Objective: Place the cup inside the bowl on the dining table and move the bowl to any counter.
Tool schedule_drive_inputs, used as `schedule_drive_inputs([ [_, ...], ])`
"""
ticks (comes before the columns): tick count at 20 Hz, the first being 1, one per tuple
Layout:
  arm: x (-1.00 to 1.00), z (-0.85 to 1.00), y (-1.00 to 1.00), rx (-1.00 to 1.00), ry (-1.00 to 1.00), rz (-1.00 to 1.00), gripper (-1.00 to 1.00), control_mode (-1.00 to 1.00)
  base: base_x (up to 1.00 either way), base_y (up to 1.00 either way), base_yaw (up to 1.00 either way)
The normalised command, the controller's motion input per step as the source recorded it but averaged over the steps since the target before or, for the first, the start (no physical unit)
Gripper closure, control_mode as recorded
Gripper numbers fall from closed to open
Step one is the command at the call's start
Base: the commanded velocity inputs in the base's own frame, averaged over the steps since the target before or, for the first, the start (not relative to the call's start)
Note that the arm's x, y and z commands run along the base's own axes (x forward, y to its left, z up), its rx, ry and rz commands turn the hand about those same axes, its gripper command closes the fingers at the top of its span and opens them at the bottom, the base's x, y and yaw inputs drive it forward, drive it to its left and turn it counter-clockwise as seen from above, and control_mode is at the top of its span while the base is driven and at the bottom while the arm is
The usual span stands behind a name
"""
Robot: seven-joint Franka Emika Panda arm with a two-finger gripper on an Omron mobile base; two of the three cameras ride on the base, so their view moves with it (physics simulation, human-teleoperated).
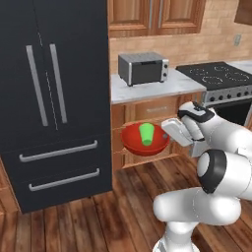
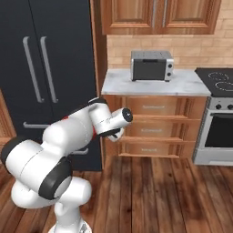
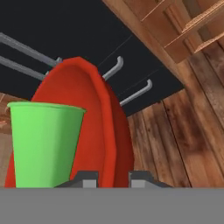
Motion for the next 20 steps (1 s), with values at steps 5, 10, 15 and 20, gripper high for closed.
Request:
schedule_drive_inputs([
  [5,0.0,0.0,0.0,0.0,0.0,0.0,1.0,1.0,0.6,-0.52,0.02],
  [10,0.0,0.0,0.0,0.0,0.0,0.0,1.0,1.0,0.01,-1.0,-0.05],
  [15,0.0,0.0,0.0,0.0,0.0,0.0,1.0,1.0,0.0,-1.0,-0.08],
  [20,0.0,0.0,0.0,0.0,0.0,0.0,1.0,1.0,0.14,-0.9,-0.08],
])
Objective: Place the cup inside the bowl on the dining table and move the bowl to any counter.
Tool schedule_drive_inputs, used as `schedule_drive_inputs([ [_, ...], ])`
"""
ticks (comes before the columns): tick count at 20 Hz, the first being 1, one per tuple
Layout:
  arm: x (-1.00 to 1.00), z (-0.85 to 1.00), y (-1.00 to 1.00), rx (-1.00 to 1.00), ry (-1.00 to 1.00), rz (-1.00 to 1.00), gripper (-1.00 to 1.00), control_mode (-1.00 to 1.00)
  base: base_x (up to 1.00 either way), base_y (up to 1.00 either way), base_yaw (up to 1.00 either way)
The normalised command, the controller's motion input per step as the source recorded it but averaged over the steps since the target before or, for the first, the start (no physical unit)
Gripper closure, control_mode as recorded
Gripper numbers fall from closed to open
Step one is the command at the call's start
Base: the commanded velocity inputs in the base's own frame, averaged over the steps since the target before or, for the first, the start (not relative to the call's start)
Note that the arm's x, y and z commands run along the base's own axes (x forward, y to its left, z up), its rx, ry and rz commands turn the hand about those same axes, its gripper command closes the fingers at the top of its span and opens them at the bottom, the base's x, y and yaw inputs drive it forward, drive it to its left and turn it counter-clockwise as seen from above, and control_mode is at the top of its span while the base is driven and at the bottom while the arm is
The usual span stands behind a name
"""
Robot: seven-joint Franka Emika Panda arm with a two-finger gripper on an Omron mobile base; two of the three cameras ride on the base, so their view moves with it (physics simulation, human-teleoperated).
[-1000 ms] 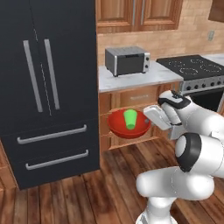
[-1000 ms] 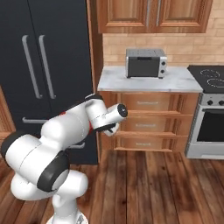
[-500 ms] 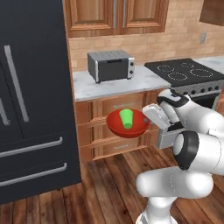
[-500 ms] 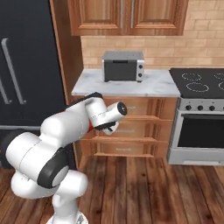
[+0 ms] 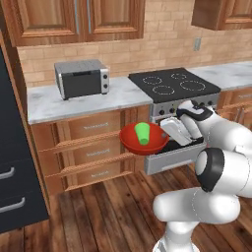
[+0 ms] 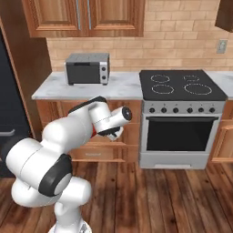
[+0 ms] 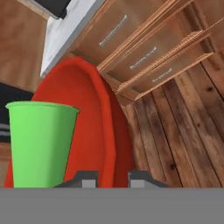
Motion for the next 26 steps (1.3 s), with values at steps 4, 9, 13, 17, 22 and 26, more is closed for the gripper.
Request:
schedule_drive_inputs([
  [4,0.0,0.0,0.0,0.0,0.0,0.0,1.0,1.0,0.38,-0.52,-0.04],
  [9,0.0,0.0,0.0,0.0,0.0,0.0,1.0,1.0,0.61,-0.41,0.0],
  [13,0.0,0.0,0.0,0.0,0.0,0.0,1.0,1.0,0.74,-0.45,0.0],
  [17,0.0,0.0,0.0,0.0,0.0,0.0,1.0,1.0,0.72,-0.61,0.0],
  [22,0.0,0.0,0.0,0.0,0.0,0.0,1.0,1.0,0.53,-0.92,-0.01],
  [26,0.0,0.0,0.0,0.0,0.0,0.0,1.0,1.0,0.48,-0.78,-0.01],
])
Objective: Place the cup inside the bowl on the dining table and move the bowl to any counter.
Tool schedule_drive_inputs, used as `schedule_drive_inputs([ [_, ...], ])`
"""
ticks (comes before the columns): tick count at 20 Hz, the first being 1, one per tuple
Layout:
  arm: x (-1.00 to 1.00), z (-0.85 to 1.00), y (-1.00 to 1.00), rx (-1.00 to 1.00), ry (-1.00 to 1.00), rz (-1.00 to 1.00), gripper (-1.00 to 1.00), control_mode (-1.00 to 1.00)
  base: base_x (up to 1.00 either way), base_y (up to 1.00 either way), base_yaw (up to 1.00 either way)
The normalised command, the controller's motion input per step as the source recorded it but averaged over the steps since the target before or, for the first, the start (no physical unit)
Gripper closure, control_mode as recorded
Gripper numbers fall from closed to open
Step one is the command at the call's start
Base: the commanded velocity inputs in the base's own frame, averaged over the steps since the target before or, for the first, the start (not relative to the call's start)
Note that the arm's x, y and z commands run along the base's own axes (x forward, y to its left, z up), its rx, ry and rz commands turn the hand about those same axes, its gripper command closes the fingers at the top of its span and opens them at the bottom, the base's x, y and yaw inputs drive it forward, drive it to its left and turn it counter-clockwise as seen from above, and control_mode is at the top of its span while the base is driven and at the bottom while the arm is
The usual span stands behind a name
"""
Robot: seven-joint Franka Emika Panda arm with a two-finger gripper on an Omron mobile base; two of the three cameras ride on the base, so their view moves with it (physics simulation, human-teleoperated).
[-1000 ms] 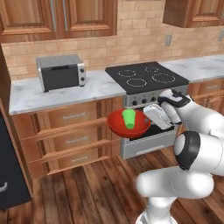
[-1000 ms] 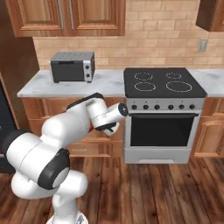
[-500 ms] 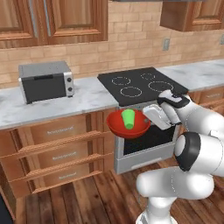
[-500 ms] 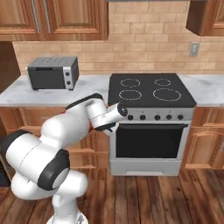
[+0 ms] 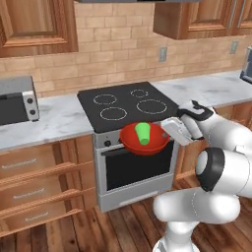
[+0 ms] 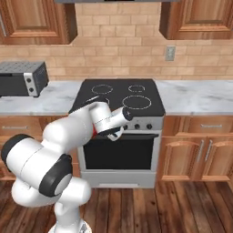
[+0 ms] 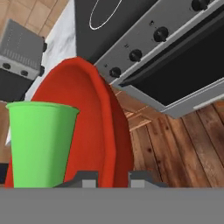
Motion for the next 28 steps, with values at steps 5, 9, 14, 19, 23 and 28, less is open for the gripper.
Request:
schedule_drive_inputs([
  [5,0.0,0.0,0.0,0.0,0.0,0.0,1.0,1.0,0.49,-0.72,-0.02],
  [9,0.0,0.0,0.0,0.0,0.0,0.0,1.0,1.0,0.61,-0.51,-0.01],
  [14,0.0,0.0,0.0,0.0,0.0,0.0,1.0,1.0,0.58,-0.32,-0.02],
  [19,0.0,0.0,0.0,0.0,0.0,0.0,1.0,1.0,0.19,-0.74,-0.07],
  [23,0.0,0.0,0.0,0.0,0.0,0.0,1.0,1.0,-0.14,-0.98,-0.08],
  [28,0.0,0.0,0.0,0.0,0.0,0.0,1.0,1.0,0.03,-0.81,-0.04],
])
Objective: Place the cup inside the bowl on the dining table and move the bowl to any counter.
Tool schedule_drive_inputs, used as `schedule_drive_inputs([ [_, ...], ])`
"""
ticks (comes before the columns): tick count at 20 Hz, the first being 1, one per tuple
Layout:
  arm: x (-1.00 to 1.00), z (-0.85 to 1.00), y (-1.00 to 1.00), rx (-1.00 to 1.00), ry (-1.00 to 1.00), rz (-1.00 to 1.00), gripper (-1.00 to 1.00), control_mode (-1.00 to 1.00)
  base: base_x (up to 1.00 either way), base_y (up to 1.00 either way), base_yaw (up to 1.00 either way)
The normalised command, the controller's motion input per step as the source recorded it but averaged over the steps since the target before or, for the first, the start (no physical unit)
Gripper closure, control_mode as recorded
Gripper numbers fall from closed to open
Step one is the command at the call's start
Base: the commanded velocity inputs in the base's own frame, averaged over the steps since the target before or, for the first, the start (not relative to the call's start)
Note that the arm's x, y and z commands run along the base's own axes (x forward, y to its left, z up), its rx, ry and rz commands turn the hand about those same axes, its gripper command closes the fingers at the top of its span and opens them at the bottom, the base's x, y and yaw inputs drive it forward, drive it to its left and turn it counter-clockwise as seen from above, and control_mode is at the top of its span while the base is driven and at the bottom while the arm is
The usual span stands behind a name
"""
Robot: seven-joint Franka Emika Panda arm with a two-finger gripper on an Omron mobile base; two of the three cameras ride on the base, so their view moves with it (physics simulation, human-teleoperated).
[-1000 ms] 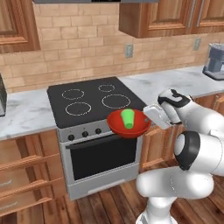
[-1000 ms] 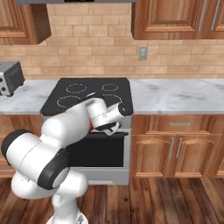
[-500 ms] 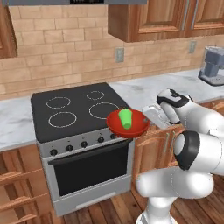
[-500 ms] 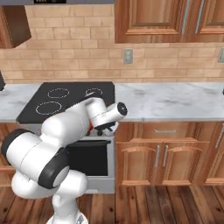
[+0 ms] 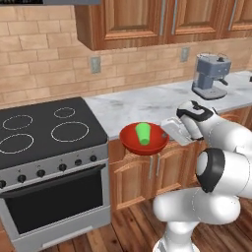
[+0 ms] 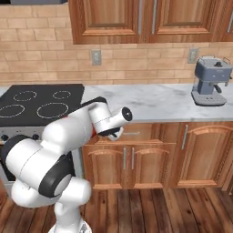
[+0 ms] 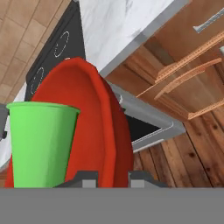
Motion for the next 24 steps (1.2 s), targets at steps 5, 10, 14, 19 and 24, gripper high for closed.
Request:
schedule_drive_inputs([
  [5,0.0,0.0,0.0,0.0,0.0,0.0,1.0,1.0,0.26,-0.28,0.0],
  [10,0.0,0.0,0.0,0.0,0.0,0.0,1.0,1.0,0.42,0.0,0.0],
  [14,0.0,0.0,0.0,0.0,0.0,0.0,1.0,1.0,0.29,0.0,0.0],
  [19,0.0,0.0,0.0,0.0,0.0,0.0,1.0,1.0,0.38,-0.11,0.0],
  [24,0.0,0.0,0.0,0.0,0.0,0.0,1.0,1.0,0.31,-0.27,0.0],
])
